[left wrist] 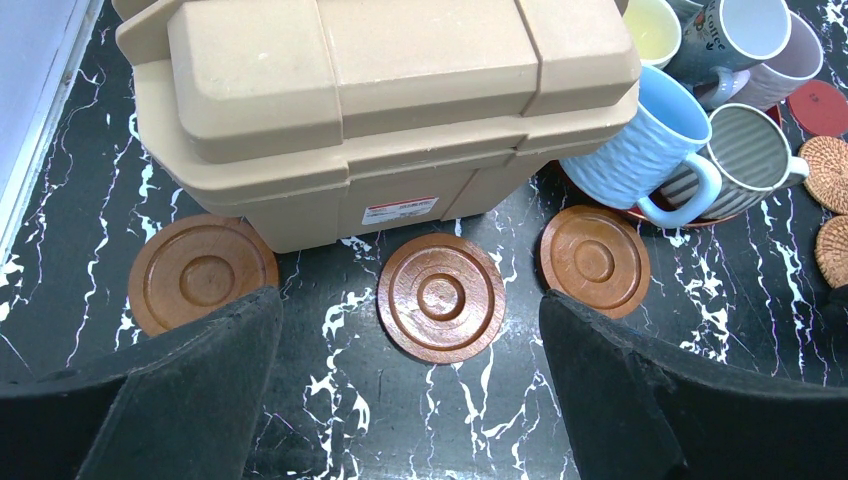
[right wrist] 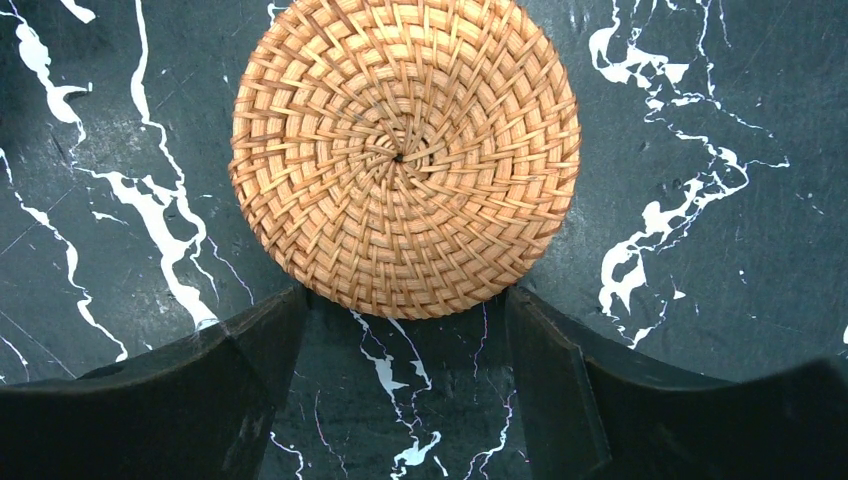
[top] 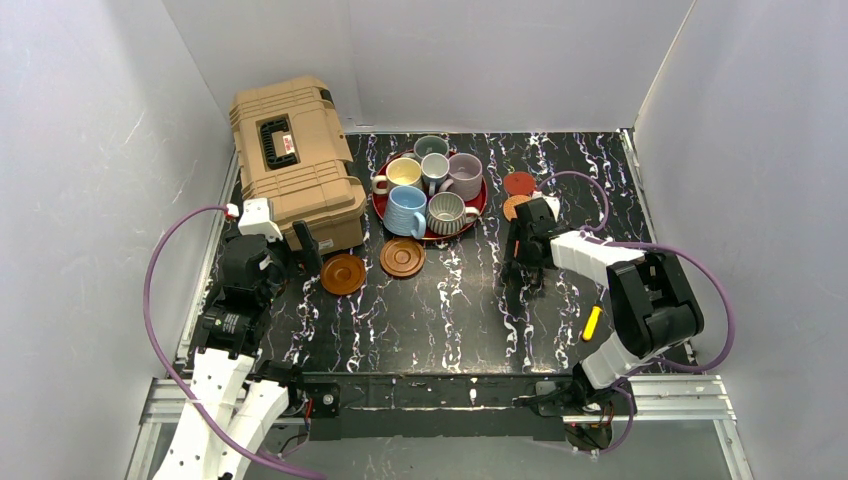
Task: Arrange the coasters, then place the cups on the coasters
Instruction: Move the coaster to the center of the board.
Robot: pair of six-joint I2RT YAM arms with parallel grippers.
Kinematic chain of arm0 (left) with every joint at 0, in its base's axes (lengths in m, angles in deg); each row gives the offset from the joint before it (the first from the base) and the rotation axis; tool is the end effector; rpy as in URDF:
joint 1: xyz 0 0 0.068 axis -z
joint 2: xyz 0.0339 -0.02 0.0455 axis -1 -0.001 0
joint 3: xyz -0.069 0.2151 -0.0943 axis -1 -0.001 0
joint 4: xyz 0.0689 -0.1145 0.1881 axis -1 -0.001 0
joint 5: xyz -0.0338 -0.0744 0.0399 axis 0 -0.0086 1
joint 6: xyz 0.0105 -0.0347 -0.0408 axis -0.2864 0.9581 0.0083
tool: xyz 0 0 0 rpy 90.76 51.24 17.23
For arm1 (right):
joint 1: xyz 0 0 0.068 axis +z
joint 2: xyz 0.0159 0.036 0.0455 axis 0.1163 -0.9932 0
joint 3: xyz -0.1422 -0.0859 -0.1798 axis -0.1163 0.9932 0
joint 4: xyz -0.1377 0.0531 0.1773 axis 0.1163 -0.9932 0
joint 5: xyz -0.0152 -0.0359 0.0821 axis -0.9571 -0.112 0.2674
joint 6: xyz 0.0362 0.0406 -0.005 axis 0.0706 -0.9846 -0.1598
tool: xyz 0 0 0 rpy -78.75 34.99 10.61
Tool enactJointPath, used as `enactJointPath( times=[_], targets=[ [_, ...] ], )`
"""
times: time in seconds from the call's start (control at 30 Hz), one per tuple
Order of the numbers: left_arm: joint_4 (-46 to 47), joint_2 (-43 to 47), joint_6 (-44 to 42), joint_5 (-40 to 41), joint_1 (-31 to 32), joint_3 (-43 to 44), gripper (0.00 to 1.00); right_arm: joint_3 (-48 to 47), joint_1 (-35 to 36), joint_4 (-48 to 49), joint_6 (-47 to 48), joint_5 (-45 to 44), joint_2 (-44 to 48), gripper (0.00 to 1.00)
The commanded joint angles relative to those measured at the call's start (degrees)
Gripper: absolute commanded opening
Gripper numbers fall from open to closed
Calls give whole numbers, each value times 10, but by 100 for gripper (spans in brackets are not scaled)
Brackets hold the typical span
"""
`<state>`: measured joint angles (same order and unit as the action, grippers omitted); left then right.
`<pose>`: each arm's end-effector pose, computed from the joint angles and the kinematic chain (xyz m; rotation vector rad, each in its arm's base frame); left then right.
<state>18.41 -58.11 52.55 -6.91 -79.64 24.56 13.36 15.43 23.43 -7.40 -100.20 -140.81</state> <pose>0.1307 -0.0175 0.3102 -0.1761 1.8335 -0.1407 0.2628 0.0934 0.1556 0.2396 2.4595 -0.0781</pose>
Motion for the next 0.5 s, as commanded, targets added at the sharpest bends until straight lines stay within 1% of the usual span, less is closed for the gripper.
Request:
enactJointPath(
  times=[0.0,0.1,0.23,0.47],
  targets=[
    [-8,-1,-4,8,1,13,99,7,-4,-10,-11,31,-19,83],
    [-8,0,-4,8,1,13,99,6,-4,-19,-13,36,-5,86],
    [-8,0,-4,7,1,13,99,-3,-4,-45,-8,43,25,98],
    [-5,1,-5,-2,1,11,99,-27,-4,-106,12,38,98,98]
  ],
)
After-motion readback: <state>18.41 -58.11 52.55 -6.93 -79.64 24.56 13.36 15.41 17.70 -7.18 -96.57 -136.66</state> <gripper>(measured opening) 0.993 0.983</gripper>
